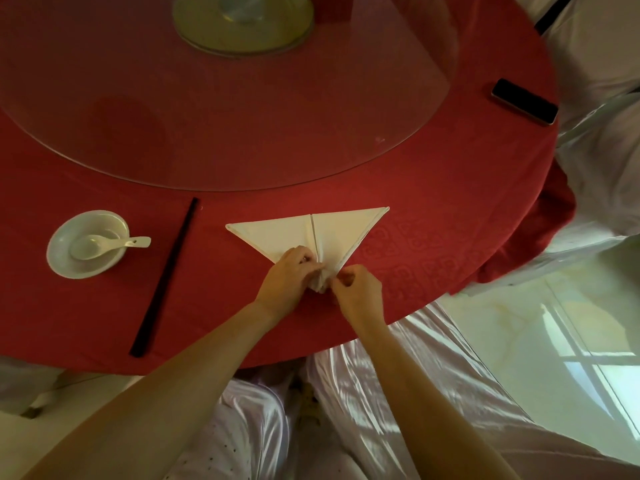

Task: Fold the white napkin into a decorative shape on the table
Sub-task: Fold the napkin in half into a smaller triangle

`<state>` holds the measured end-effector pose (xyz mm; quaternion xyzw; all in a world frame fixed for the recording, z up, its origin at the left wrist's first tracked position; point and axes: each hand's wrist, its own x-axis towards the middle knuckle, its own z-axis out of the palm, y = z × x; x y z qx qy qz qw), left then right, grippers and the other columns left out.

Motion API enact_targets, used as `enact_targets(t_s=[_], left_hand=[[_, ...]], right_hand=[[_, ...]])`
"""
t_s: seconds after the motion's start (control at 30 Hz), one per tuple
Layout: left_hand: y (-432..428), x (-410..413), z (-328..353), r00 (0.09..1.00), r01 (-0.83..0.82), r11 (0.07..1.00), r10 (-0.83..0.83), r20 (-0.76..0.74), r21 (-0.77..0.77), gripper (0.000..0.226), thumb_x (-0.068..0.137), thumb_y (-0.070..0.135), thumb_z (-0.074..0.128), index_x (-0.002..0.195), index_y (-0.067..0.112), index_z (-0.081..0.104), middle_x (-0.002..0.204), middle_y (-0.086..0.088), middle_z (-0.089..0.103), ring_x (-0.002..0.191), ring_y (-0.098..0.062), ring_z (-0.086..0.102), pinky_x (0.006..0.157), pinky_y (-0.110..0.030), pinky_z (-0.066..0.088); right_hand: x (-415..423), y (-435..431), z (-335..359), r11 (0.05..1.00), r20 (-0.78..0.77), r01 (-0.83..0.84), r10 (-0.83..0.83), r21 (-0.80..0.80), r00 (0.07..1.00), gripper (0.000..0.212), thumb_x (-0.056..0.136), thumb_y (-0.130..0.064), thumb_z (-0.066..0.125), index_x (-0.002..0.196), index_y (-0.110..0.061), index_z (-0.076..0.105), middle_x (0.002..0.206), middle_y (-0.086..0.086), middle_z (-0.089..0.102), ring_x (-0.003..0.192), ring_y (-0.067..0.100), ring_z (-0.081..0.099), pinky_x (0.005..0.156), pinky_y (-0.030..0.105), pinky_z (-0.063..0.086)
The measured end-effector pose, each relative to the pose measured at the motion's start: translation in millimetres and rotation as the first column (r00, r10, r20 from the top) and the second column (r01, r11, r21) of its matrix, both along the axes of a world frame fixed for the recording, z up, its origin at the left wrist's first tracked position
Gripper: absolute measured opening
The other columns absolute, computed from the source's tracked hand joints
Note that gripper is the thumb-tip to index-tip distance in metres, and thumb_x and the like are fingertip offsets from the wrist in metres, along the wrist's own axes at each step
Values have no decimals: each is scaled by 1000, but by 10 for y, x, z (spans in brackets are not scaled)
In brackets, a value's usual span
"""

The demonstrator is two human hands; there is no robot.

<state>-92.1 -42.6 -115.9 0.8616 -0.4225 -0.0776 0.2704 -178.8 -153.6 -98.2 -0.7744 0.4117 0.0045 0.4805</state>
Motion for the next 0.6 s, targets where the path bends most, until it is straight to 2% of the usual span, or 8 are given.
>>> enact_targets(t_s=[0.1, 0.2, 0.27, 0.33, 0.43, 0.5, 0.6], left_hand=[[10, 107, 45, 996, 49, 998, -46, -80, 35, 26, 89, 6, 51, 110, 5, 66, 105, -17, 59, 98, -26, 55, 82, -30, 45], [-6, 232, 115, 973, 80, 993, -60, -222, 85, 31, 89, 1, 45, 110, 8, 67, 107, -12, 58, 98, -21, 55, 80, -24, 43], [-31, 321, 149, 946, 59, 992, -21, -323, 109, 35, 85, -4, 44, 106, 9, 69, 105, -10, 60, 91, -16, 56, 73, -17, 43], [-47, 407, 168, 887, 8, 994, 42, -459, 108, 38, 82, -8, 43, 101, 10, 71, 102, -9, 62, 77, -11, 59, 65, -12, 49], [-56, 515, 193, 743, -90, 992, 128, -657, 92, 36, 81, -10, 43, 98, 9, 69, 94, -4, 65, 69, -8, 65, 58, -13, 55], [-72, 573, 209, 688, -103, 989, 145, -711, 102, 36, 79, -10, 44, 95, 11, 68, 89, -2, 66, 68, -9, 67, 59, -17, 57], [-106, 610, 220, 672, -75, 988, 148, -726, 133, 36, 77, -11, 46, 93, 12, 69, 88, -3, 68, 68, -8, 67, 61, -17, 57]], right_hand=[[39, 200, -17, 996, -13, 75, -75, 46, 997, 29, 86, -19, 63, 108, -5, 52, 97, 12, 65, 80, 28, 67, 73, 44, 58], [125, 178, -29, 978, -71, 182, -175, 103, 982, 30, 84, -20, 64, 106, -2, 55, 97, 18, 67, 79, 31, 68, 72, 45, 58], [169, 144, -30, 976, -111, 191, -179, 108, 978, 32, 81, -20, 67, 104, 0, 56, 96, 19, 67, 80, 31, 68, 71, 43, 59], [198, 129, -13, 982, -143, 171, -157, 86, 977, 33, 79, -20, 70, 102, 0, 57, 96, 16, 68, 79, 29, 67, 63, 35, 56], [227, 127, 12, 986, -188, 156, -141, 65, 972, 35, 76, -20, 71, 101, -1, 57, 95, 11, 66, 77, 24, 63, 45, 22, 36], [241, 121, 17, 986, -205, 156, -140, 60, 969, 32, 74, -19, 71, 98, -1, 59, 90, 9, 65, 71, 22, 60, 42, 22, 30], [230, 123, 3, 989, -198, 134, -119, 67, 973, 23, 71, -17, 67, 88, -2, 64, 77, 5, 62, 57, 15, 52, 42, 22, 29]])
